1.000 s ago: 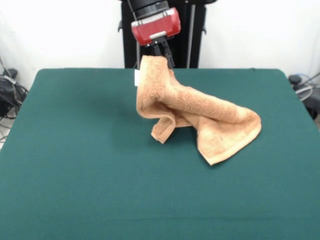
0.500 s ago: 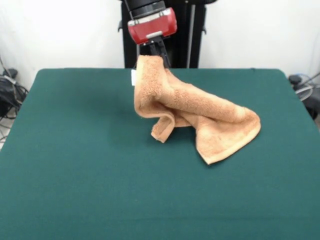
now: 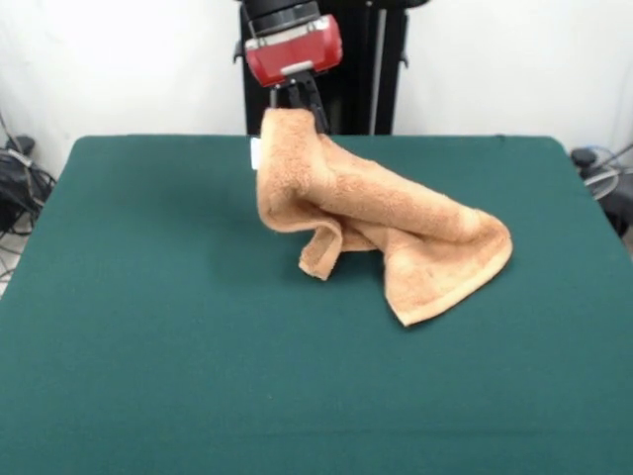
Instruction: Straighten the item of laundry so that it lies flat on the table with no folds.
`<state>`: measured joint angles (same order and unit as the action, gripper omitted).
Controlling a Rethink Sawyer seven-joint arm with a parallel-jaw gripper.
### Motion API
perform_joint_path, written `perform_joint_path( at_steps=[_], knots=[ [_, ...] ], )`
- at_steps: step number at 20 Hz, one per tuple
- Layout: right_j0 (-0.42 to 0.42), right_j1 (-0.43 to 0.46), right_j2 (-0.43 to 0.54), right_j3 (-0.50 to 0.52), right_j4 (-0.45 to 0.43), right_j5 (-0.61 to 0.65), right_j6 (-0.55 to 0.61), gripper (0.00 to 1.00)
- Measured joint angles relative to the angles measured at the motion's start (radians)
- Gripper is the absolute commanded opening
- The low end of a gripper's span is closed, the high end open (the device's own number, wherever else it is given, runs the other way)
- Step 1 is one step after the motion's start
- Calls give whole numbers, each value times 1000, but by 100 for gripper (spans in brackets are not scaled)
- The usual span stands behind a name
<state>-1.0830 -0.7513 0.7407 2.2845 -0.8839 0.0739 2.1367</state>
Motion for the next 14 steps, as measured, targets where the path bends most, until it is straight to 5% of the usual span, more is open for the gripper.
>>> perform_joint_path(
  at_steps=[14],
  knots=[
    [-106,8,23,16,0,77,0,0]
  ],
)
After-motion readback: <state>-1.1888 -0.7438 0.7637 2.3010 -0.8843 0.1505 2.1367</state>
